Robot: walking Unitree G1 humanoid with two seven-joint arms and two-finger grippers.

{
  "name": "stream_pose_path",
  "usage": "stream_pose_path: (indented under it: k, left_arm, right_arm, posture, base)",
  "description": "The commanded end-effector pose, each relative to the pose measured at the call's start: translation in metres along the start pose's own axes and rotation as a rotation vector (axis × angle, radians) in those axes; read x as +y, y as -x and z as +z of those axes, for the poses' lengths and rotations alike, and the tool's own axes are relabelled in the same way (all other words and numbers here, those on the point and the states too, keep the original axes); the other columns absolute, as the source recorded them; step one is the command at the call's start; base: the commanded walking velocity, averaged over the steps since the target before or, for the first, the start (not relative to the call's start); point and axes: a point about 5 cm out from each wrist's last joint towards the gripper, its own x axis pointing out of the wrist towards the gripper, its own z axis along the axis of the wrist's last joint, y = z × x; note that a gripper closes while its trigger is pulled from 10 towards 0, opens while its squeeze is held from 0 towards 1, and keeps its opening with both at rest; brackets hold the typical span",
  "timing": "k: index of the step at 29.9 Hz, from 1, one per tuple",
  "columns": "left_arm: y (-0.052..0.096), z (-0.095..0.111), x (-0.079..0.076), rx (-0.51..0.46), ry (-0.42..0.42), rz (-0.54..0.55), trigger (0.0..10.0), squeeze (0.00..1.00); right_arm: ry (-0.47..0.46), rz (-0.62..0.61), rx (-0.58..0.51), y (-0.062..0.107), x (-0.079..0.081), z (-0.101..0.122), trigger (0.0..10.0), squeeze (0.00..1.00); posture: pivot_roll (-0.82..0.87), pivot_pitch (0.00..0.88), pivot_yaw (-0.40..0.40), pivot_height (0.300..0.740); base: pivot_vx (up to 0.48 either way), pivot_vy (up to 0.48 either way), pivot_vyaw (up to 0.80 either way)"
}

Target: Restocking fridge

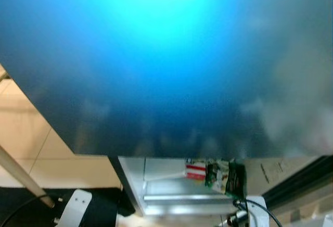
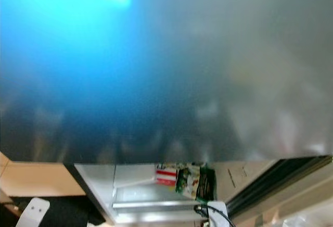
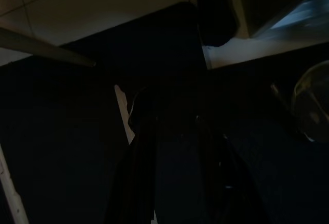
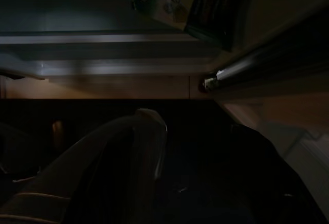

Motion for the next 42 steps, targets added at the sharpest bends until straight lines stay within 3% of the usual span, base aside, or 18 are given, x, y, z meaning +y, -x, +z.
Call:
stream_pose_path:
  k: [1,42]
  left_arm:
    - [0.0020,-0.0069,-0.0004,0.023,-0.009,-0.007,10.0,0.30]
    - [0.0016,-0.0069,-0.0027,0.025,0.008,-0.021,10.0,0.30]
  right_arm:
    - [0.010,0.001,0.021,0.0008,-0.0004,-0.0046,10.0,0.00]
    - [0.041,0.021,0.010,0.0002,0.0029,-0.0022,10.0,0.00]
  posture:
    - [0.03,0.058,-0.025,0.740]
    - [0.03,0.060,-0.031,0.740]
  base:
    - [0.000,0.000,0.00]
    - [-0.013,0.000,0.00]
